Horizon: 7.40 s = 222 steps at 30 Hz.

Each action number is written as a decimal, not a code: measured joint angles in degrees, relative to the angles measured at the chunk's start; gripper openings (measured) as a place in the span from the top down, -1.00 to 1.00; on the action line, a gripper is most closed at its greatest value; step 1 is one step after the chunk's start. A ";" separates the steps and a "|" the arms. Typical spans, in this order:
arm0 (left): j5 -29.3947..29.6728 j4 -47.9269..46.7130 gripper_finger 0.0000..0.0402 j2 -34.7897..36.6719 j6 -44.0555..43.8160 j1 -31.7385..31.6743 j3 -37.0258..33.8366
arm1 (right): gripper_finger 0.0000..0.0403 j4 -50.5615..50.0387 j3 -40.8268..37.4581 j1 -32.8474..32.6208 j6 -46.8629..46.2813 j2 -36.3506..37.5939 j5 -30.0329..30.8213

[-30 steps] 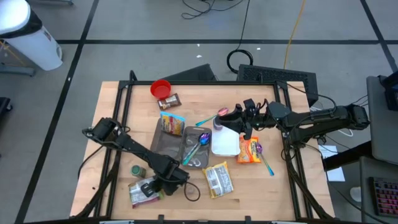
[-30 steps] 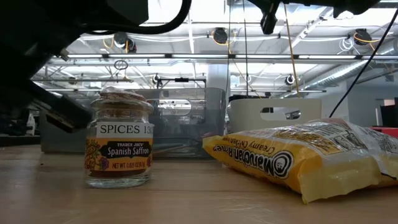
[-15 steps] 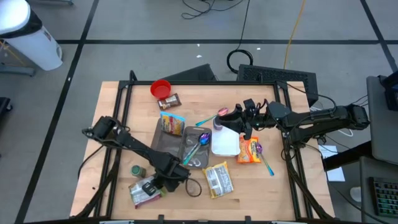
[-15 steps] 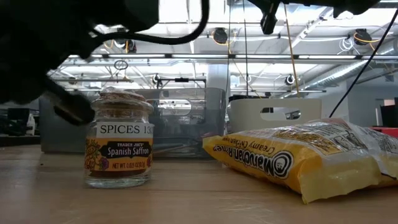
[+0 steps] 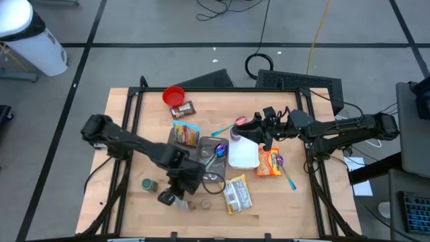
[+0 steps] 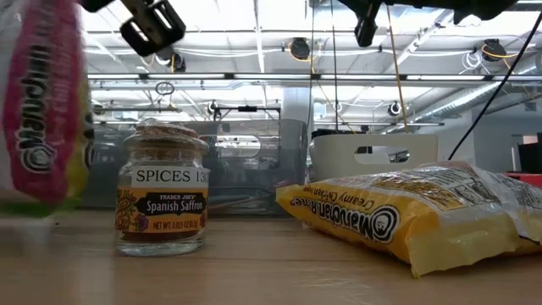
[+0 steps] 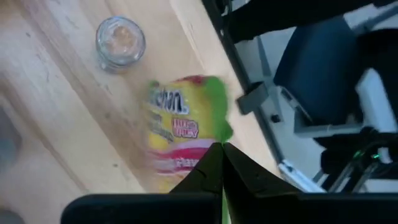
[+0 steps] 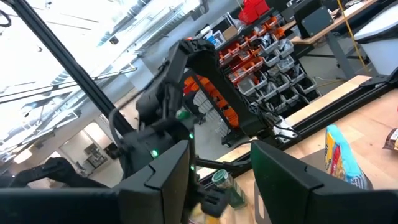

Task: Pick & Place Food Item
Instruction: Put the green pack into the left gray bin

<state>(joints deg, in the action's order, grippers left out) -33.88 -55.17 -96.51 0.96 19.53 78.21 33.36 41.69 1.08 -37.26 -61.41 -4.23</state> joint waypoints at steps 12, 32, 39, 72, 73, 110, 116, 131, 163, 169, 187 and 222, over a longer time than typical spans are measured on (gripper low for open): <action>0.45 -1.84 0.99 1.56 -12.40 3.88 0.44 | 0.18 0.27 0.02 0.00 0.00 0.00 -0.08; 9.83 -8.11 0.99 20.93 -24.00 -4.08 0.44 | 0.18 0.26 0.02 0.01 0.37 0.00 -0.03; 9.95 -14.11 0.99 22.07 -16.78 -10.81 0.44 | 0.18 0.24 0.02 0.10 0.39 0.00 1.44; 9.76 -20.82 0.99 20.41 12.36 -36.91 0.48 | 0.18 -2.02 0.02 0.49 2.40 0.00 7.25; 9.72 -20.45 0.99 20.03 12.38 -37.02 0.57 | 0.18 -2.11 0.02 0.50 2.65 0.00 7.26; 13.01 -33.46 0.99 8.97 12.38 -35.03 22.64 | 0.18 -6.97 9.39 0.89 16.54 -12.41 7.17; 12.53 -34.80 0.99 2.69 12.25 -33.21 30.33 | 0.18 -8.76 17.19 0.72 18.46 -21.62 5.66; 9.89 -33.89 0.99 -2.81 13.64 -32.16 37.22 | 0.18 -6.04 21.31 0.94 18.08 -25.75 5.96; 7.47 -25.00 0.99 -3.52 11.42 -35.37 37.21 | 0.18 -6.81 21.29 -0.24 16.88 -25.75 2.63; 6.59 -23.98 0.99 -3.57 10.94 -35.28 38.72 | 0.18 -9.25 21.31 -0.20 16.94 -26.28 2.93; 5.61 -23.13 0.99 -3.50 8.67 -35.59 47.11 | 0.18 -6.05 21.14 -0.42 14.11 -30.80 4.11; 5.74 -22.57 0.99 -3.46 8.36 -35.52 47.11 | 0.68 1.91 21.24 -0.42 14.14 -30.69 1.00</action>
<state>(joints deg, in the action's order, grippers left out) -28.14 -77.74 -99.96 9.32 -15.99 125.32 35.27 62.94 0.67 -23.11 -92.09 -3.23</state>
